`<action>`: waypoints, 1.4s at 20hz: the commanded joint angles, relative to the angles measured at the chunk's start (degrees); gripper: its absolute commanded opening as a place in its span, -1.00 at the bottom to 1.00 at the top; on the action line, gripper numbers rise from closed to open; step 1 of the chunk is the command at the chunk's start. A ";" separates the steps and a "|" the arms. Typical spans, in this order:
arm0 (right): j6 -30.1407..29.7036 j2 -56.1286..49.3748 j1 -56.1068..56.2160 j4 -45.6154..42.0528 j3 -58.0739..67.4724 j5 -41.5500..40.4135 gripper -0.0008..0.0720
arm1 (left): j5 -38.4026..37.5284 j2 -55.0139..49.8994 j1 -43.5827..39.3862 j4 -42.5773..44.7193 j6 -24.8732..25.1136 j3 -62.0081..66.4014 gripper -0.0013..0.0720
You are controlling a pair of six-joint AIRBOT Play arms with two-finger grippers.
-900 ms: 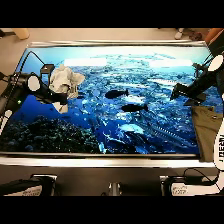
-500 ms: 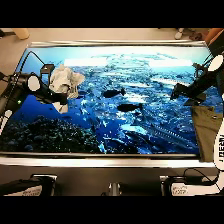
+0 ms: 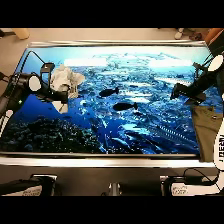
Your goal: Fold the shirts.
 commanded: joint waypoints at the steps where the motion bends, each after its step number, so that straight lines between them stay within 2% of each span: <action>1: 0.20 -0.02 0.02 0.04 0.04 -4.24 0.86 | 8.28 -1.14 -0.20 0.07 -0.92 -0.02 0.98; 2: 0.17 -0.02 0.02 0.04 0.07 -5.38 0.86 | 12.09 -1.84 0.22 0.17 -1.01 0.22 0.98; 4: 0.17 -0.02 0.04 0.04 0.04 -7.82 0.86 | 13.29 -6.62 3.50 0.83 -6.36 4.98 1.00; 7: 0.17 -0.02 0.04 0.07 0.04 -9.25 0.86 | 6.32 -18.78 9.79 -2.64 -6.27 18.71 1.00; 10: 0.20 -0.02 0.04 0.57 0.04 -9.27 0.86 | 1.64 -28.20 11.61 -7.26 -6.32 27.15 0.97; 11: 0.20 -0.02 0.04 1.18 0.07 -9.33 0.86 | 1.16 -30.10 11.45 -8.98 -6.29 27.30 0.65; 12: 0.20 -0.02 0.04 1.73 0.07 -9.35 0.86 | 0.33 -31.45 11.23 -10.45 -6.32 27.30 0.22; 13: 0.17 -0.02 0.04 2.23 0.04 -9.31 0.86 | -0.59 -32.15 11.06 -12.02 -6.29 27.30 -0.57; 14: 0.17 -0.02 0.04 2.43 0.07 -9.29 0.86 | -0.48 -31.87 10.88 -13.31 -5.64 27.36 -0.89; 17: -0.48 0.31 0.02 2.40 0.24 -9.51 0.85 | 4.68 -25.22 8.35 -13.46 0.59 30.40 -0.90; 19: -0.72 1.99 0.02 2.40 0.61 -10.14 0.85 | 6.88 -16.94 4.92 -13.46 6.99 33.20 -0.89; 22: -0.72 7.41 -0.13 2.36 3.50 -10.01 0.85 | 8.66 -3.56 -3.10 -13.46 12.92 33.29 -0.89; 25: -0.70 17.18 -0.13 1.95 4.28 -10.19 0.86 | 6.51 3.26 -13.55 -13.49 12.81 32.44 -0.89; 28: -0.35 26.58 -0.13 -1.68 4.28 -10.14 0.86 | 5.20 2.73 -24.72 -13.46 12.66 28.48 -0.89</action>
